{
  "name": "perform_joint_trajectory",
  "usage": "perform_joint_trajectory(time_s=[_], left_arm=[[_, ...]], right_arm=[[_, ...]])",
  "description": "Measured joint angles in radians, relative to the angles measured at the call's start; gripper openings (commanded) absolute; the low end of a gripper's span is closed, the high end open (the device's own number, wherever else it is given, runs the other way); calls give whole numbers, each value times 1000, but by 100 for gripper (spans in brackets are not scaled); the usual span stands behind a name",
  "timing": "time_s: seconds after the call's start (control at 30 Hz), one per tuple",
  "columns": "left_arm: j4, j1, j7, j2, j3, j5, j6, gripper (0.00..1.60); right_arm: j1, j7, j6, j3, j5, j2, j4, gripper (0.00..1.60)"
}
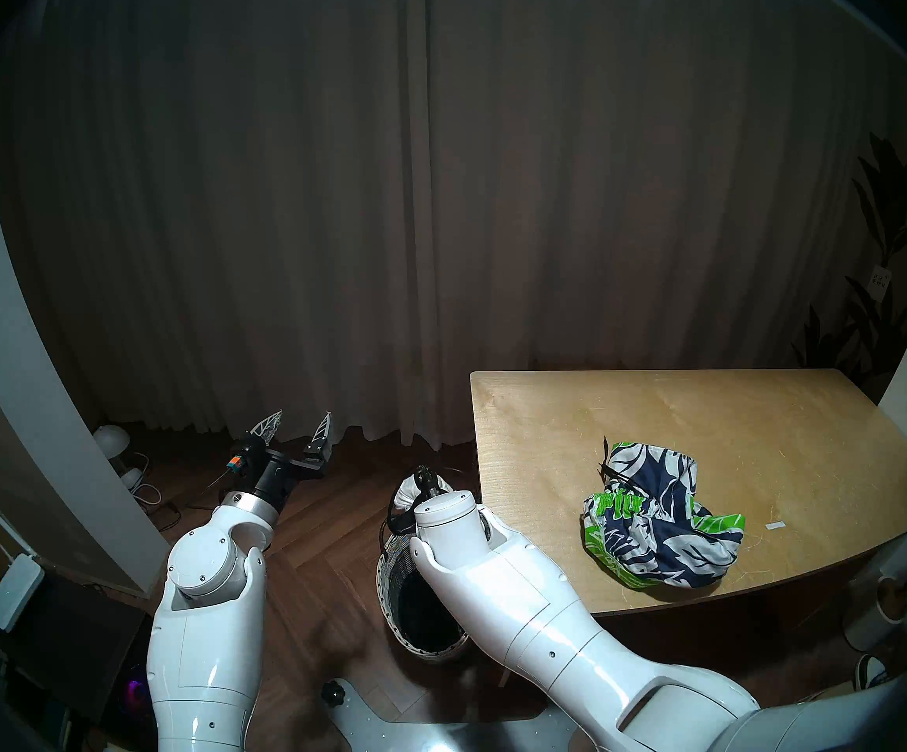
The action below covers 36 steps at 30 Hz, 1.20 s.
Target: Toss clothes into the laundry hamper
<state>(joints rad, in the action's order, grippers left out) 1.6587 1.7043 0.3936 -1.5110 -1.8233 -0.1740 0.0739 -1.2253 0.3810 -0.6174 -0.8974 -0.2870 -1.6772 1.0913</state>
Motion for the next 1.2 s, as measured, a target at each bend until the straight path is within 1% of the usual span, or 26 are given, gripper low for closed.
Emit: perform_joint_trajectory(time_s=[0.03, 0.1, 0.13, 0.27, 0.4, 0.47, 0.97, 1.1, 1.2], left_arm=[[1, 0, -1, 0, 0, 1, -2, 160], [6, 0, -5, -2, 0, 5, -10, 160], [6, 0, -5, -2, 0, 5, -11, 160], [13, 0, -11, -5, 0, 11, -24, 160], [17, 0, -15, -7, 0, 15, -33, 160], [19, 0, -17, -9, 0, 18, -37, 160], [29, 0, -14, -16, -3, 26, -42, 160], [31, 1, -11, -18, -5, 26, -42, 160], [32, 1, -9, -18, -5, 26, -42, 160]], right_arm=[[6, 0, 3, 2, 0, -4, -12, 0], [33, 0, 17, 11, 0, -20, -65, 0], [36, 0, 19, 12, 0, -22, -71, 0], [81, 0, 42, 21, 0, -52, -174, 0], [113, 2, 57, 21, 1, -76, -248, 0], [136, 2, 69, 19, 3, -94, -300, 0], [269, -4, 136, -5, 7, -178, -540, 0], [295, -15, 166, -5, 11, -194, -603, 0], [306, -21, 181, -5, 13, -202, -631, 0]])
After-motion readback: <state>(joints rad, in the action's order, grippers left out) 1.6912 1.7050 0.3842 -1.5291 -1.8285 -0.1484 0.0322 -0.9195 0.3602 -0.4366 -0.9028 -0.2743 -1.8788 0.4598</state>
